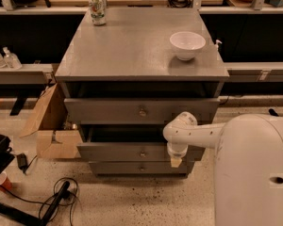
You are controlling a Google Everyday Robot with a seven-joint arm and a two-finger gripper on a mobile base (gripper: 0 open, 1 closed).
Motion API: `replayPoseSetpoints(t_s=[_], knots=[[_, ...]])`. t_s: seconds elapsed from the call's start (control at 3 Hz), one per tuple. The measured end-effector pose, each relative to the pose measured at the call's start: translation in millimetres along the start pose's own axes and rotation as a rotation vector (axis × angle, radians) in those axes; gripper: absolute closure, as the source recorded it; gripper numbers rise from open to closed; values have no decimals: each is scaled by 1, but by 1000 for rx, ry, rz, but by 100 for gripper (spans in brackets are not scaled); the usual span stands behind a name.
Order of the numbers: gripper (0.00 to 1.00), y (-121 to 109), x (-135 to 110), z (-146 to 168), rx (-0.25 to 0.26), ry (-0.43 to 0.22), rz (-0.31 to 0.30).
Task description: Open middle drawer
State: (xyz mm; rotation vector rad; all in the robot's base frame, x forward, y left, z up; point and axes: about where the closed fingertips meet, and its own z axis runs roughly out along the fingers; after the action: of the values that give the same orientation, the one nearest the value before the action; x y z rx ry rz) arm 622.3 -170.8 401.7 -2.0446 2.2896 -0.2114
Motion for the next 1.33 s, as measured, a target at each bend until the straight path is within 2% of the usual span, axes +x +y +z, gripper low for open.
replayPoseSetpoints(t_s=[0.67,1.33], knots=[[96,0,0,0,0,0,0],[100,0,0,0,0,0,0]])
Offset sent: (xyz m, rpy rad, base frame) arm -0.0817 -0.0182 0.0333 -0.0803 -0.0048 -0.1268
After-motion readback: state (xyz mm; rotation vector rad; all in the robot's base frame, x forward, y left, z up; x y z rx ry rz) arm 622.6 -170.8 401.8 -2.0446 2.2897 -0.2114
